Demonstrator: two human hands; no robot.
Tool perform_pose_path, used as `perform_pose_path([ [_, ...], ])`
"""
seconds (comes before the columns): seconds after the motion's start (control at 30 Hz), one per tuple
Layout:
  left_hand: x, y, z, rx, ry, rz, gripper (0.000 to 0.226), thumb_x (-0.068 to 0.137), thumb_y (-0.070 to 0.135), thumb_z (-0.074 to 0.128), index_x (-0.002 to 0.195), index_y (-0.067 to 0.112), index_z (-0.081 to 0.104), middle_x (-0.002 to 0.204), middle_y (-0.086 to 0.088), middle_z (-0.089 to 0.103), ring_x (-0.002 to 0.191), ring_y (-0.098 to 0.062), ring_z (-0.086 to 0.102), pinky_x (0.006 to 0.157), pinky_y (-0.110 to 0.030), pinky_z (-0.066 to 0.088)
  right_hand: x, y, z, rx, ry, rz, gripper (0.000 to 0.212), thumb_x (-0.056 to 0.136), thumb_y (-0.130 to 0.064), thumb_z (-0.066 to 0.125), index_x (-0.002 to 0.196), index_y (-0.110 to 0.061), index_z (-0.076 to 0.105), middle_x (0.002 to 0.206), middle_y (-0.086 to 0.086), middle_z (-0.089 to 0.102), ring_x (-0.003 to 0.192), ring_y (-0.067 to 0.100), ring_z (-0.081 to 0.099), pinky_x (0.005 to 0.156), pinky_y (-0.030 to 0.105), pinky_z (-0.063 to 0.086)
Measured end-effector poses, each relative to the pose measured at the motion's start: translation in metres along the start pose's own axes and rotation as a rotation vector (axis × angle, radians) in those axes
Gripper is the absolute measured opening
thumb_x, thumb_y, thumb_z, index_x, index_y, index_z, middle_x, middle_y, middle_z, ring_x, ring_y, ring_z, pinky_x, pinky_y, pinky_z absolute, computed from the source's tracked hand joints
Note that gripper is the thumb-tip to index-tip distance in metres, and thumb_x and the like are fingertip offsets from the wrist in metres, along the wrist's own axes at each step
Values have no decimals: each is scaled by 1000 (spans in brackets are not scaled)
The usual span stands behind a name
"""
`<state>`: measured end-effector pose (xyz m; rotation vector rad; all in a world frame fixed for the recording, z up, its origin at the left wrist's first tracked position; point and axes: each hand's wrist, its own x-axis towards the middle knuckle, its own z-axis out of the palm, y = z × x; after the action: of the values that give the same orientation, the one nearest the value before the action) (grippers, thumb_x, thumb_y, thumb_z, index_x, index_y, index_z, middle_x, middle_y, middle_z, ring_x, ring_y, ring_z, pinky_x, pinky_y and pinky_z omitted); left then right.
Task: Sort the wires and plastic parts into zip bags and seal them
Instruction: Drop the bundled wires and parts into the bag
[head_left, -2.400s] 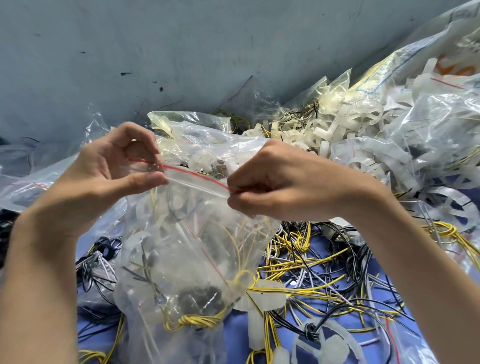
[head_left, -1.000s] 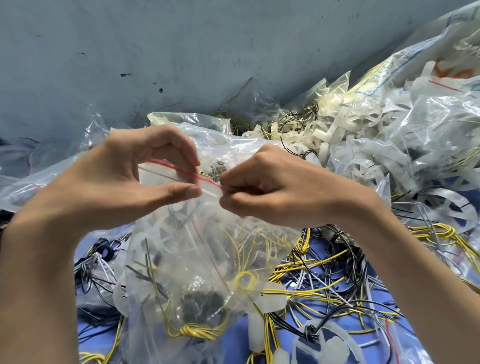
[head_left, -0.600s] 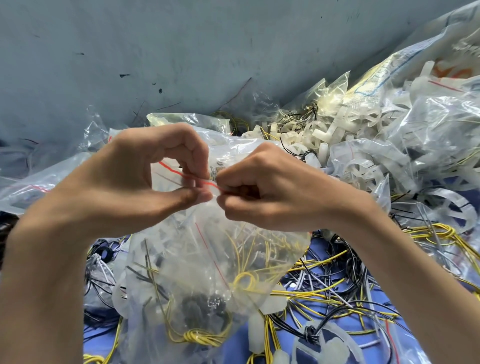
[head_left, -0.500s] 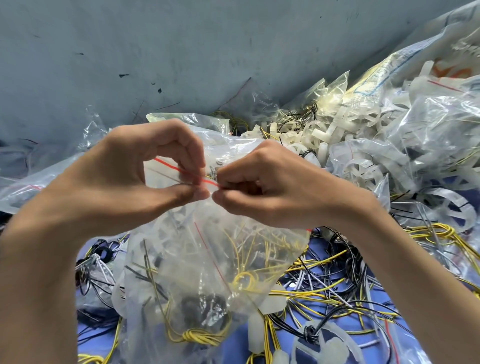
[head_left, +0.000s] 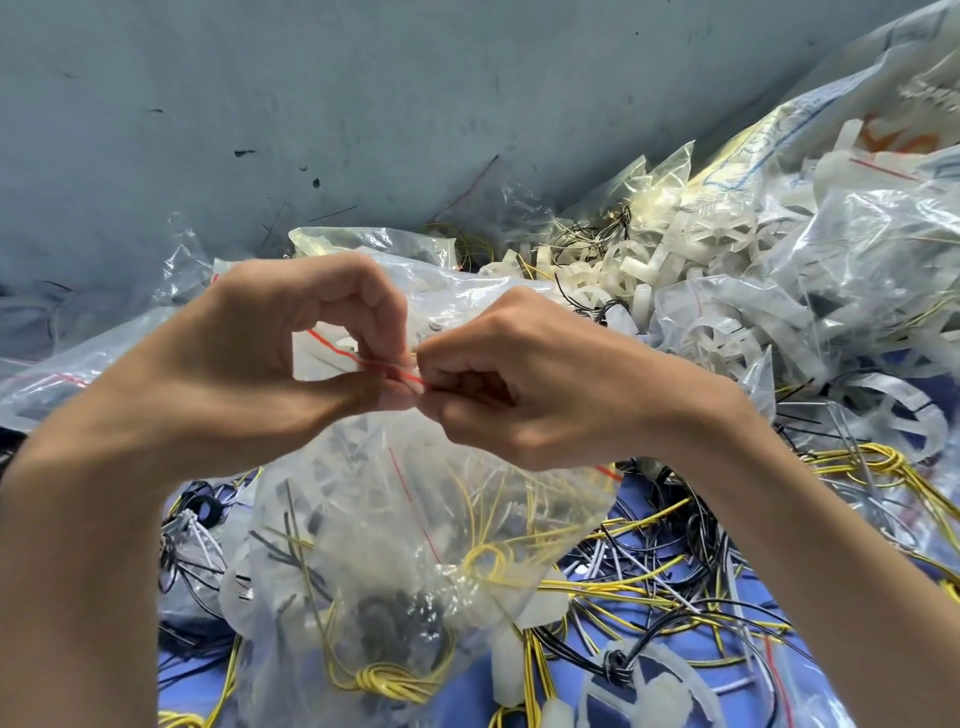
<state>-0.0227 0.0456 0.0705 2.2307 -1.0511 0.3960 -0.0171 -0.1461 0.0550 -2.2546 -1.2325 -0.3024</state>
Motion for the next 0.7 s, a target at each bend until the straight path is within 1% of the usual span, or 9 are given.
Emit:
perform_pose_path([
  [0.1, -4, -12, -3, 39, 40, -33, 29, 63, 36, 81, 80, 27, 58, 74, 15, 68, 66, -2, 61, 71, -11, 43, 1, 0, -1, -30, -28, 34, 35, 90, -15, 56, 59, -16, 40, 47, 0, 29, 45, 15, 27, 47, 30, 23],
  [0.23, -21, -43, -24, 82, 183, -162, 37, 59, 26, 88, 78, 33, 57, 70, 13, 64, 63, -7, 57, 71, -28, 44, -5, 5, -14, -50, -112, 104, 40, 94, -28, 56, 59, -21, 39, 45, 0, 31, 45, 13, 29, 45, 21, 22],
  [0.33, -32, -61, -40, 45, 251, -228, 34, 61, 46, 84, 75, 34, 55, 65, 13, 61, 59, -8, 55, 65, -20, 45, -7, 6, -19, -62, -78, 76, 38, 93, -30, 57, 59, -19, 43, 44, -1, 30, 44, 10, 30, 44, 17, 23],
  [0.4, -35, -66, -43, 73, 243, -239, 33, 62, 34, 86, 75, 37, 56, 64, 15, 60, 54, 0, 50, 57, -10, 41, -5, 5, -17, -80, -53, 41, 38, 93, -29, 56, 60, -11, 50, 44, -1, 30, 43, 9, 30, 44, 16, 24],
  [0.43, -35, -68, -43, 63, 224, -247, 34, 61, 34, 86, 76, 36, 56, 63, 14, 60, 52, 1, 49, 54, -8, 39, -5, 5, -16, -80, -39, 35, 39, 93, -29, 56, 61, -7, 53, 44, 0, 31, 43, 10, 30, 44, 15, 23],
  [0.5, -36, -69, -40, -39, 177, -294, 42, 55, 55, 83, 80, 31, 60, 62, 12, 62, 51, 1, 50, 52, -6, 40, -5, 6, -16, -59, -11, 50, 38, 93, -29, 56, 64, -5, 55, 44, -2, 33, 43, 9, 30, 44, 14, 23],
  [0.6, -37, -76, -32, -75, 69, -440, 69, 38, 79, 76, 92, 36, 66, 78, 19, 71, 67, 7, 63, 70, -6, 48, -5, 8, -14, 9, 10, 79, 32, 94, -25, 55, 66, -10, 58, 45, -14, 40, 41, 1, 41, 45, 10, 27],
  [0.67, -36, -76, -27, -100, -170, -533, 82, 33, 81, 75, 104, 43, 66, 95, 18, 73, 87, 2, 68, 91, -23, 50, -4, 8, -11, 31, 7, 85, 29, 95, -23, 54, 71, -9, 60, 51, -14, 52, 45, 3, 51, 46, 9, 32],
  [0.7, -35, -74, -22, -154, -275, -566, 81, 33, 79, 78, 105, 41, 68, 98, 12, 74, 92, -5, 69, 95, -35, 49, -3, 8, -10, 27, 6, 85, 28, 95, -23, 54, 72, -9, 61, 55, -10, 58, 47, 6, 54, 46, 10, 34],
])
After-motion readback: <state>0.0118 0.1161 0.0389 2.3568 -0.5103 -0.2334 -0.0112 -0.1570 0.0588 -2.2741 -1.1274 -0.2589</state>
